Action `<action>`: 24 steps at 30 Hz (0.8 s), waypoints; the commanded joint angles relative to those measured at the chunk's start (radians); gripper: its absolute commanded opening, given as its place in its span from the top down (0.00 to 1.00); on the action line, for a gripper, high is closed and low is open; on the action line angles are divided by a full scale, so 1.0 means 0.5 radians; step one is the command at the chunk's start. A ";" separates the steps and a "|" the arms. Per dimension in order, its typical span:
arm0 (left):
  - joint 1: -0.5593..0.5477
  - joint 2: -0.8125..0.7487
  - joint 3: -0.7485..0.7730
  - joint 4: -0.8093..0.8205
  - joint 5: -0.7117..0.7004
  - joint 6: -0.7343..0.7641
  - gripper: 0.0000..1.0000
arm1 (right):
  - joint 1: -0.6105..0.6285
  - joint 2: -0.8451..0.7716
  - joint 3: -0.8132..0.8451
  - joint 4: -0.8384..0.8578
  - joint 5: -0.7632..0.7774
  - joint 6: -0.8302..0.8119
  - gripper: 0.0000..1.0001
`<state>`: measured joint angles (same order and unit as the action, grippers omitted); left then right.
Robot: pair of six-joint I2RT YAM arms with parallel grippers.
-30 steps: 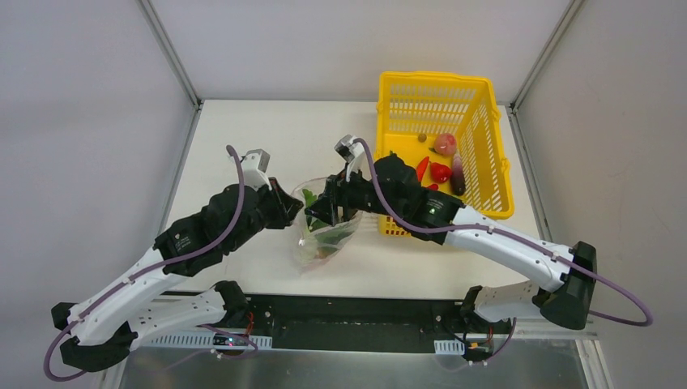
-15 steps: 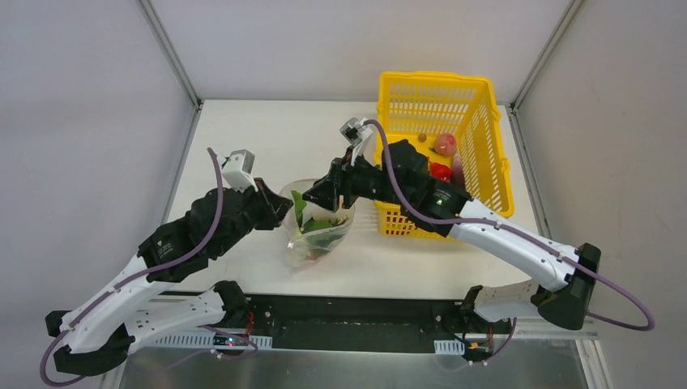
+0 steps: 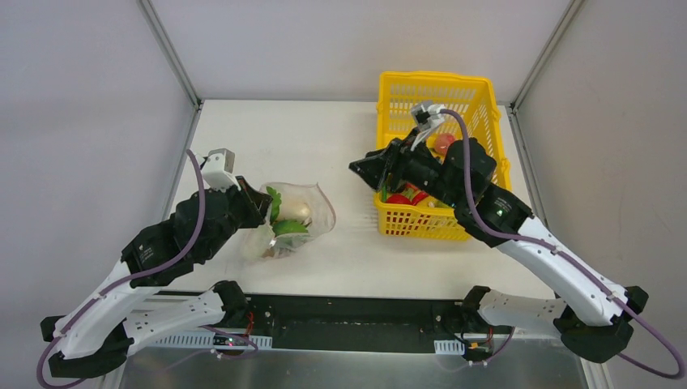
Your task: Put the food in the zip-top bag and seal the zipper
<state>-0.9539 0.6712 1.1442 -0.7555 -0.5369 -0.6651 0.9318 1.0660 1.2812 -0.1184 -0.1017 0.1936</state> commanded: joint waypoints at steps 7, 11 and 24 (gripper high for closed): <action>0.008 0.026 0.008 0.025 -0.101 0.003 1.00 | -0.774 0.092 -0.226 -0.591 0.356 0.018 0.33; 0.009 0.043 -0.054 0.066 -0.037 -0.033 1.00 | -0.924 0.156 -0.251 -0.687 0.302 0.022 0.29; 0.006 0.120 -0.090 0.149 0.096 -0.044 1.00 | -1.113 0.564 -0.202 -0.885 0.699 0.100 0.22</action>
<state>-0.9539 0.7216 1.1015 -0.7212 -0.5175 -0.6739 0.4107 1.2926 1.1484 -0.5369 0.1761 0.2070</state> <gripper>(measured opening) 0.009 0.775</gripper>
